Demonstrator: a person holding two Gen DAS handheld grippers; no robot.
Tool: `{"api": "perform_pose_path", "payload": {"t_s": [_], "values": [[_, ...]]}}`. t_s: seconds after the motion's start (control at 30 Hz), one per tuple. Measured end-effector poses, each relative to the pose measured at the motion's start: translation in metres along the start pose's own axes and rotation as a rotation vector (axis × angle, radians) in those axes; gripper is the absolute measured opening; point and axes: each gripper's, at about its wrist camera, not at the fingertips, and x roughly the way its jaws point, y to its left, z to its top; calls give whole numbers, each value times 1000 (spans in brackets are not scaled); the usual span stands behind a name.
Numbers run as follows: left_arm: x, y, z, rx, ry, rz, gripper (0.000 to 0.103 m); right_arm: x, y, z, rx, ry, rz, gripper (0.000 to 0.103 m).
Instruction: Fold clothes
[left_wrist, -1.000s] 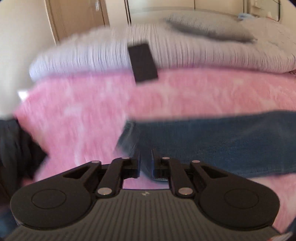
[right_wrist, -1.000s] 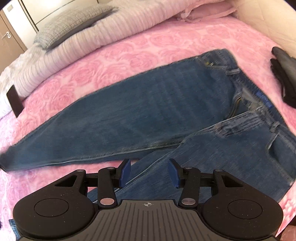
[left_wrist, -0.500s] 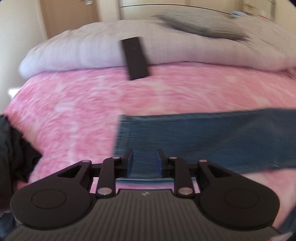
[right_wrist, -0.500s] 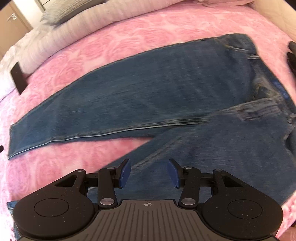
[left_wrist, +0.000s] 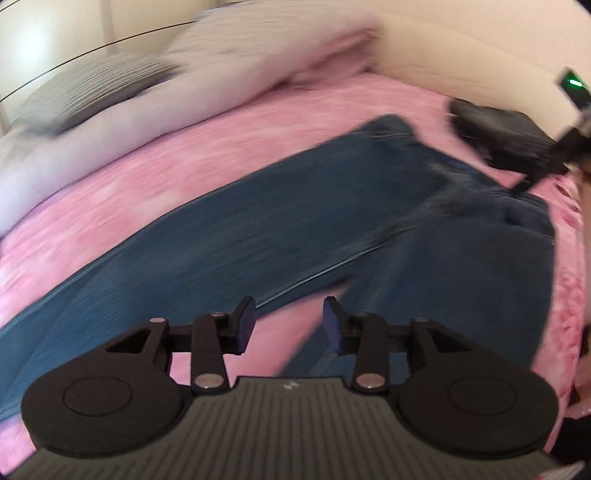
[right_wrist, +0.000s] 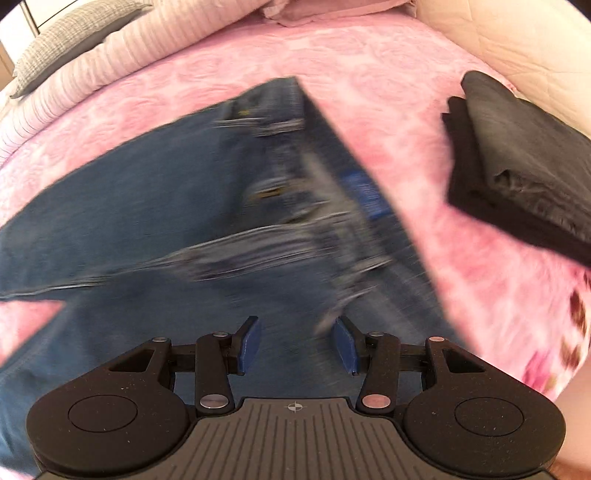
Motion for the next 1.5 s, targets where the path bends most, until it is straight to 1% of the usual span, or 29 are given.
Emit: {"api": "perform_pose_path", "payload": {"t_s": [0.07,0.13,0.17,0.2,0.27,0.33,0.37,0.4,0.47,0.53,0.57,0.6,0.67,0.7,0.73,0.77,0.8,0.83,0.9,1.0,1.1,1.13,1.17,1.2,1.23,1.3,1.33,1.43,1.5], "values": [[19,-40,20,38,-1,-7,36,10,-34,11,-26,5,65,48],[41,-75,40,63,3,-26,36,22,-62,26,-32,-2,202,48],[52,-90,50,84,-1,-25,36,28,-73,35,-49,-11,274,48],[64,-105,60,105,0,-28,36,36,-81,45,-81,-16,328,48],[89,-133,81,145,0,-48,36,52,-91,68,-155,-12,421,48],[114,-158,102,191,-3,-71,36,67,-94,91,-229,3,484,48],[129,-169,112,223,1,-94,36,74,-94,102,-262,18,513,48],[143,-178,120,250,7,-116,36,81,-95,110,-287,51,554,48],[169,-196,134,303,19,-162,36,91,-95,117,-347,119,594,48],[189,-207,142,343,32,-195,37,96,-99,112,-401,159,614,48],[198,-211,144,359,44,-204,38,98,-101,107,-421,166,609,48],[207,-215,145,375,57,-212,39,101,-103,101,-443,170,596,47],[219,-218,145,384,87,-226,41,101,-107,92,-456,144,610,47],[224,-219,145,388,100,-231,42,99,-108,92,-448,137,603,33],[226,-218,146,398,107,-238,43,98,-108,91,-441,129,596,25],[228,-218,146,407,114,-245,44,96,-109,91,-434,121,589,23],[230,-217,147,416,121,-252,44,95,-110,91,-426,114,582,10],[231,-217,149,421,127,-267,44,93,-111,91,-421,104,577,3],[230,-213,154,424,127,-305,45,77,-112,99,-438,63,603,3],[233,-208,157,446,127,-371,45,57,-106,113,-510,20,642,3],[239,-206,160,428,120,-388,44,62,-96,120,-559,5,647,3],[243,-204,160,407,126,-389,39,63,-92,123,-575,1,649,3],[245,-201,160,377,128,-381,24,65,-88,125,-591,-4,651,2],[247,-197,161,335,129,-355,11,67,-85,127,-607,-9,653,2],[247,-193,163,294,126,-333,11,68,-82,130,-618,-14,655,2],[241,-186,166,243,106,-310,10,71,-90,137,-585,-20,671,2],[237,-184,167,233,93,-296,10,70,-91,139,-570,-28,686,2],[227,-185,167,218,67,-260,10,66,-95,139,-567,-47,692,2],[232,-191,163,228,78,-221,10,65,-97,139,-562,-57,694,3]]}}
